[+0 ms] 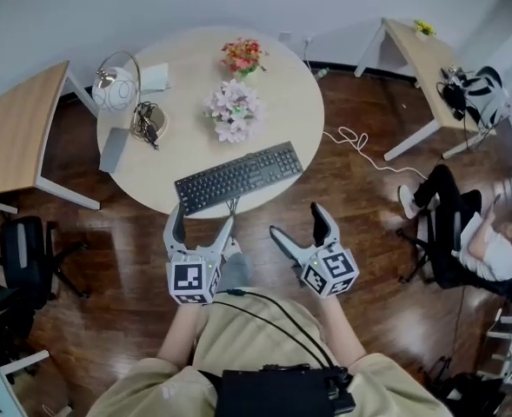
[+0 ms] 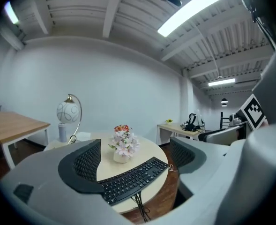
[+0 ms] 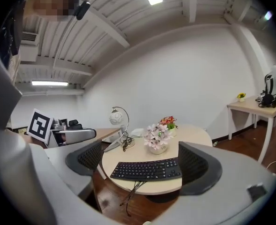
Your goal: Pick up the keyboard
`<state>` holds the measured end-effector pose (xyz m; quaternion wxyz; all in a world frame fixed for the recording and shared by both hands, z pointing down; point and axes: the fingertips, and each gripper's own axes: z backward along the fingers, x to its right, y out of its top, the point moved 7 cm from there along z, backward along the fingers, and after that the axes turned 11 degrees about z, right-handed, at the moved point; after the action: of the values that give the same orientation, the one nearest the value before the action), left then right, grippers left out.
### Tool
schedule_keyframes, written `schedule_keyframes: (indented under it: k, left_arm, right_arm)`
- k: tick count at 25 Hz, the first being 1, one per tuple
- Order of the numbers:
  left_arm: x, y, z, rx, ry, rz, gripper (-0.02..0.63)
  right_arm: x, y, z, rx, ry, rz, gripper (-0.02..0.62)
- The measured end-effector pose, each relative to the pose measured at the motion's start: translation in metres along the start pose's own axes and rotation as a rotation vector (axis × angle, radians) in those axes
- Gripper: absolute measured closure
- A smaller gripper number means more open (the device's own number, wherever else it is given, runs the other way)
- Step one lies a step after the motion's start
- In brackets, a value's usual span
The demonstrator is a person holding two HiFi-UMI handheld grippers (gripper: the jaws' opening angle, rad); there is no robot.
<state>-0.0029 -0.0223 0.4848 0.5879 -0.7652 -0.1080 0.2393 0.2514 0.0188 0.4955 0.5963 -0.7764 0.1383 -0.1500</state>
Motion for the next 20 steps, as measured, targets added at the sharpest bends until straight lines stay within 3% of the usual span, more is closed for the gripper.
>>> schedule_keyframes:
  k: [3, 6, 8, 11, 15, 20]
  left_arm:
    - [-0.042, -0.013, -0.038, -0.081, 0.033, 0.140, 0.184]
    - [-0.088, -0.047, -0.063, -0.217, 0.061, 0.324, 0.192]
    - [-0.114, -0.070, -0.072, -0.310, 0.071, 0.452, 0.216]
    - [-0.138, -0.101, -0.078, -0.442, 0.054, 0.600, 0.231]
    - [-0.168, -0.130, -0.087, -0.570, 0.024, 0.718, 0.238]
    - [-0.187, -0.143, -0.092, -0.618, 0.036, 0.760, 0.300]
  right_arm:
    - [0.021, -0.001, -0.058, -0.052, 0.119, -0.094, 0.077]
    - [0.041, -0.023, -0.106, -0.129, 0.265, -0.289, 0.086]
    - [0.063, -0.047, -0.127, -0.183, 0.294, -0.404, 0.087]
    - [0.105, -0.084, -0.147, -0.298, 0.320, -0.469, 0.087]
    - [0.163, -0.117, -0.176, -0.439, 0.380, -0.556, 0.089]
    - [0.225, -0.147, -0.205, -0.544, 0.443, -0.747, 0.094]
